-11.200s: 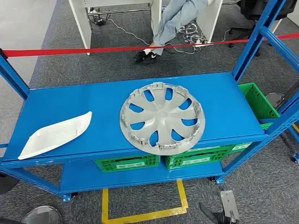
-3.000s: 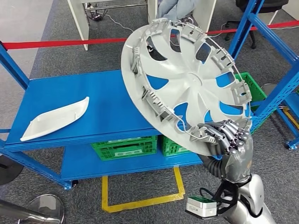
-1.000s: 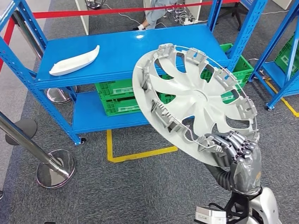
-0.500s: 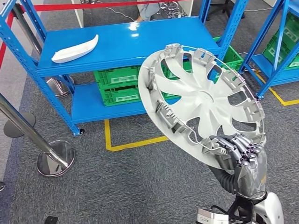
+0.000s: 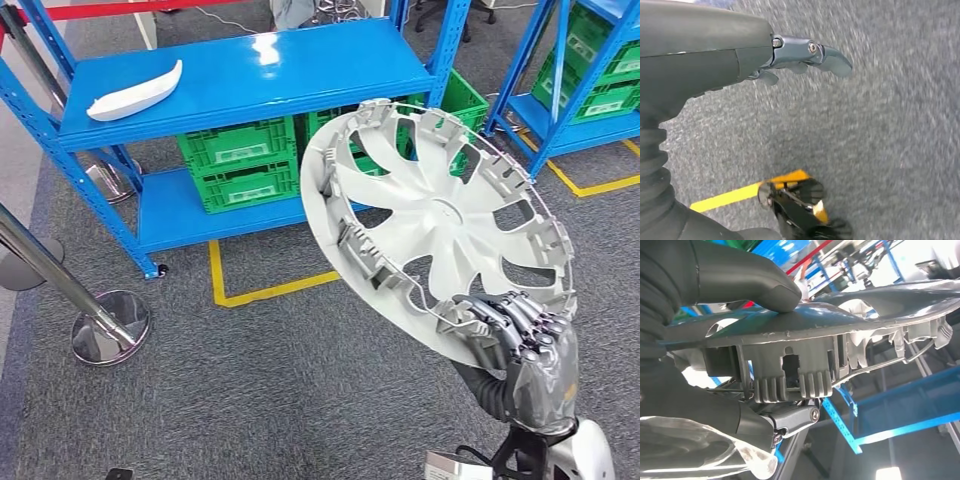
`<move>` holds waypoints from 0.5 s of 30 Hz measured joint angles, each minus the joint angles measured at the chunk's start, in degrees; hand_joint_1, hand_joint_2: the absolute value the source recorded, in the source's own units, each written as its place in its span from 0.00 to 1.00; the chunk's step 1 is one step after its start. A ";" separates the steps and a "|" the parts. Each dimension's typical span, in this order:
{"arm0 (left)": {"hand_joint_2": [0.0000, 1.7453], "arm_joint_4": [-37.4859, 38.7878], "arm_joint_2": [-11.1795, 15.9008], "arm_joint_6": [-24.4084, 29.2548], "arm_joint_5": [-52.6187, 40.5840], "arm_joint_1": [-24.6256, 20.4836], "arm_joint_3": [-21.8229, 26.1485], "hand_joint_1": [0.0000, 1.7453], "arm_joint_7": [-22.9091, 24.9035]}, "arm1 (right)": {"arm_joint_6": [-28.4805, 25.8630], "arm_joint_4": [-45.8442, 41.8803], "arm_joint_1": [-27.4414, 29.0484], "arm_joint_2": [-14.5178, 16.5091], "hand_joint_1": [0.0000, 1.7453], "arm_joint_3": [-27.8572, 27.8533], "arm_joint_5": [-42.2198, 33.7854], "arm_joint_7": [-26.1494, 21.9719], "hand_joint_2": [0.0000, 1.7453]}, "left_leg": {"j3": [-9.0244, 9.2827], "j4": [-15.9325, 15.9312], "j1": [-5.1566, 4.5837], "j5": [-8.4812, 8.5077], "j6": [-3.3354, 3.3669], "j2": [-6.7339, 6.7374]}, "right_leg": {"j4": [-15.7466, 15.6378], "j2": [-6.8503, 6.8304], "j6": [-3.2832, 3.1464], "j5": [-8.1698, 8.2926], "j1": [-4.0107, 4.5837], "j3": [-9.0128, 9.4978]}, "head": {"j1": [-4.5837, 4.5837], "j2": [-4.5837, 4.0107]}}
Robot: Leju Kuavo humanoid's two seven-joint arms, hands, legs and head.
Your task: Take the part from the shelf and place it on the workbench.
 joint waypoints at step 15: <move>1.00 -1.26 0.33 -0.90 3.81 1.17 -5.42 0.00 2.30 | -1.14 -2.50 3.61 0.00 1.00 -1.85 3.00 2.64 1.00 | -1.81 -2.83 0.08 1.54 -0.37 8.37 | 1.60 -5.01 2.92 -3.23 -0.92 2.68 | 0.66 0.01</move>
